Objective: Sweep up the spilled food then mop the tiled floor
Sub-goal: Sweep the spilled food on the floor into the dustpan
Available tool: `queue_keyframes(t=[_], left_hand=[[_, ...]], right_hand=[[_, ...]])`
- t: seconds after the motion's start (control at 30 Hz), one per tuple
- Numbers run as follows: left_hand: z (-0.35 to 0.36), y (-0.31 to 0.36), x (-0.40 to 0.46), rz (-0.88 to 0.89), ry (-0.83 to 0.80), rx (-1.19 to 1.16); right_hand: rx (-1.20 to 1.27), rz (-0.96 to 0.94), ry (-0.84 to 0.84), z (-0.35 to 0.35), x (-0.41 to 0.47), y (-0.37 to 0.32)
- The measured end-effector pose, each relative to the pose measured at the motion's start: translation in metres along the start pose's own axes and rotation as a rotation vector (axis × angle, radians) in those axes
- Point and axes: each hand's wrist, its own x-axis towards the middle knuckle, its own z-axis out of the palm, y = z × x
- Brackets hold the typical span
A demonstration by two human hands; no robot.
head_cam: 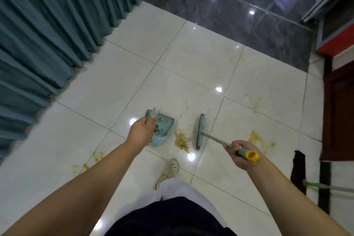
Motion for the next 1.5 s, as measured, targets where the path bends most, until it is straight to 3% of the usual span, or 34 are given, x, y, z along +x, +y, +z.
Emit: queue_keyframes(t=[0.23,0.43,0.73,0.97,1.2,1.5], left_hand=[[0.035,0.05,0.049,0.026,-0.026,0.03],[0.084,0.077,0.073,0.15,-0.044,0.144],[0.114,0.1,0.101,0.325,-0.213,0.418],[0.095,0.111,0.138,0.347,-0.372,0.388],[0.081,0.117,0.166,0.309,-0.483,0.361],[0.068,0.132,0.191,0.326,-0.505,0.419]], right_hand=[[0.295,-0.105,0.138,0.0,0.005,-0.017],[0.541,-0.134,0.254,-0.012,-0.005,-0.006],[0.856,-0.227,0.365,-0.032,-0.027,0.044],[1.102,-0.228,0.47,-0.011,-0.015,0.094],[1.044,-0.152,0.439,0.05,0.023,0.1],[0.974,-0.037,0.255,0.142,0.069,0.075]])
